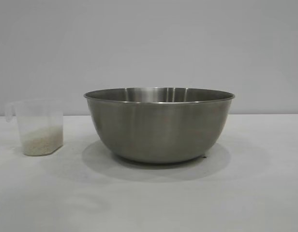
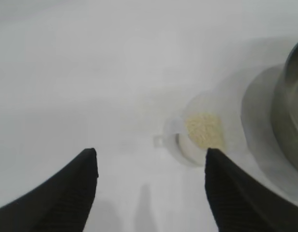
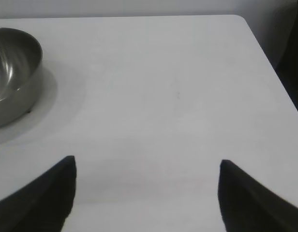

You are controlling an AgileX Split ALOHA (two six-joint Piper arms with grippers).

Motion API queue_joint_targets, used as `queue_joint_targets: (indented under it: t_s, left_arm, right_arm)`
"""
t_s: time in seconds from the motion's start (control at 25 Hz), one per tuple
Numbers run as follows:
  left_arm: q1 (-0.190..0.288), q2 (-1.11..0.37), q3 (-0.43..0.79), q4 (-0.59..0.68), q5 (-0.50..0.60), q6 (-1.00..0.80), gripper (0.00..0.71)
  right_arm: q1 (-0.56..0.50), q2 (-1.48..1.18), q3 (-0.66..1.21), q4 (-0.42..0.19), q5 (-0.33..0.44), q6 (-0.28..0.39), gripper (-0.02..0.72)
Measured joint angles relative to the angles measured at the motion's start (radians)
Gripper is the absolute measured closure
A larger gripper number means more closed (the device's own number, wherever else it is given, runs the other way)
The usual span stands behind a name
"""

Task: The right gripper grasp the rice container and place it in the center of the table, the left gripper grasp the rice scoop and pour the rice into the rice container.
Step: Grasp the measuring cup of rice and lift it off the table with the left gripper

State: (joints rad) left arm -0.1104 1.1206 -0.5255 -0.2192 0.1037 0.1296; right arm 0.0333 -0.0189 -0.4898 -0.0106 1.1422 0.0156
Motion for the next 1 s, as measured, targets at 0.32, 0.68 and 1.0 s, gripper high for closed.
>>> queue_joint_targets:
  t_s: [0.32, 0.68, 1.0]
  left_arm:
    - [-0.019, -0.005, 0.194, -0.049, -0.317, -0.021, 0.266]
    - [-0.159, 0.013, 0.433, 0.002, -0.752, -0.023, 0.319]
    - [-0.16, 0.179, 0.519, 0.097, -1.09, -0.061, 0.488]
  right_arm:
    - [0.0, 0.0, 0.0, 0.0, 0.0, 0.0, 0.183]
    - [0.0, 0.0, 0.0, 0.0, 0.0, 0.0, 0.183]
    - [0.0, 0.0, 0.0, 0.0, 0.0, 0.0, 0.183]
